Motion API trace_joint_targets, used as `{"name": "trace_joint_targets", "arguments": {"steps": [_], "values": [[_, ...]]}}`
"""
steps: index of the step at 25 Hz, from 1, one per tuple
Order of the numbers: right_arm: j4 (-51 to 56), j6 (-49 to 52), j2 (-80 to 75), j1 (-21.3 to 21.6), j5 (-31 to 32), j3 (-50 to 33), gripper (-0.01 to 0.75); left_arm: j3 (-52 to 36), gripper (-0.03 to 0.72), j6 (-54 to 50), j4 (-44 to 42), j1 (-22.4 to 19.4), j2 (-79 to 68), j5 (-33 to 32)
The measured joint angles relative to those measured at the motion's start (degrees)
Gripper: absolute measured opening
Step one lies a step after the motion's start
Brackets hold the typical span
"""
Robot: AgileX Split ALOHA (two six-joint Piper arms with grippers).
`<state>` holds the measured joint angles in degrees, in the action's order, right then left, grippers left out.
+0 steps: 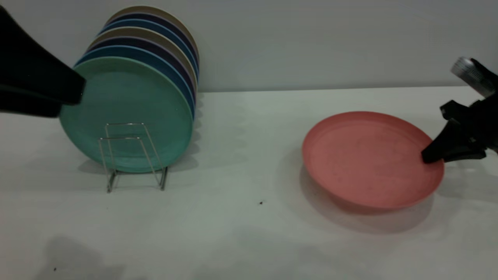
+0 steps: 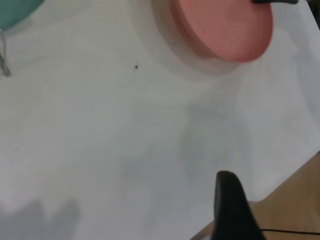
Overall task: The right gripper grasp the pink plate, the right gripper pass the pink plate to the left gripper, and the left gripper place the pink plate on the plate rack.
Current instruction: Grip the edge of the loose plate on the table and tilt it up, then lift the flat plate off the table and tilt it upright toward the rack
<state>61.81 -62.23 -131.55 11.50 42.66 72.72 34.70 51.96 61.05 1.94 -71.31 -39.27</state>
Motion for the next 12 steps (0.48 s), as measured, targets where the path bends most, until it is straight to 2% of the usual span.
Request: {"name": "trace_joint_targets", "arguments": {"steps": [6,12], "values": [[-0.90,1.48,3.08,-6.65,4.44,0.00,0.018,0.00,0.441,7.84,8.44,0.00,-7.23,-0.01],[-0.35,1.48,6.91,-12.90,7.12,0.00,0.018,0.07,0.441,11.09,12.16,0.00,-11.63,1.02]]}}
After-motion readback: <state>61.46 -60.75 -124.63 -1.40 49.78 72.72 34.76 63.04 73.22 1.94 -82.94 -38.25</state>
